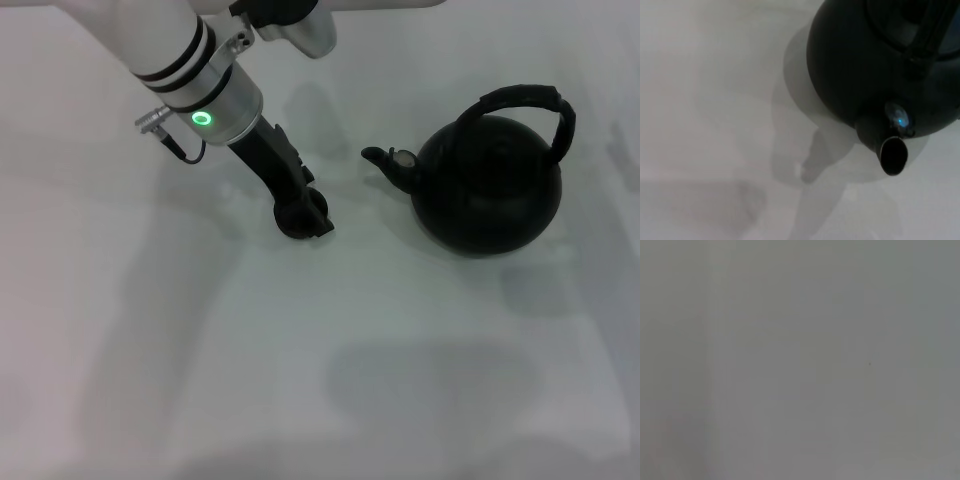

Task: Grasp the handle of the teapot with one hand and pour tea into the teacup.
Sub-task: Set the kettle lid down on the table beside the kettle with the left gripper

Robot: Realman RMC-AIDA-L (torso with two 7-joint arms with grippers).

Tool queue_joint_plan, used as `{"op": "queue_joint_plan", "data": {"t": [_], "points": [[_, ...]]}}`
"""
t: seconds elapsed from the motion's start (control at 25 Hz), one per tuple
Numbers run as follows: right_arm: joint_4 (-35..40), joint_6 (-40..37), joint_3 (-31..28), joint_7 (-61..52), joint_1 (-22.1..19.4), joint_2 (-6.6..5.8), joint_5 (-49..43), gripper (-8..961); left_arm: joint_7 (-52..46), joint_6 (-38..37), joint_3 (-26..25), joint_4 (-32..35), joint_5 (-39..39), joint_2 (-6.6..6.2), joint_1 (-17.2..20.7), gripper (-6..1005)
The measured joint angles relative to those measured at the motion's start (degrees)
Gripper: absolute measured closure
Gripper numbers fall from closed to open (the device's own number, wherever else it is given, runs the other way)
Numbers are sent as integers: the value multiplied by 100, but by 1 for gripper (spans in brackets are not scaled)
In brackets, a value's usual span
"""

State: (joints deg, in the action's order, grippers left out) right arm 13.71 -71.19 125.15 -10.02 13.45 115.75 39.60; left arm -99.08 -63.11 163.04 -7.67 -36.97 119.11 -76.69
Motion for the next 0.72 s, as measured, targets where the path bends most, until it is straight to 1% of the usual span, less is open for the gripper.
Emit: {"op": "queue_joint_plan", "data": {"t": [0.24,0.44,0.72], "points": [[-24,0,0,0,0,-1,62,78,-4,9,-8,-13,69,-9,-86,214],[-27,0,0,0,0,-9,65,79,72,-25,-7,-23,324,-23,-120,213],[-27,-12,-9,0,0,-9,65,78,162,-43,0,-5,480,-28,-193,213]]}}
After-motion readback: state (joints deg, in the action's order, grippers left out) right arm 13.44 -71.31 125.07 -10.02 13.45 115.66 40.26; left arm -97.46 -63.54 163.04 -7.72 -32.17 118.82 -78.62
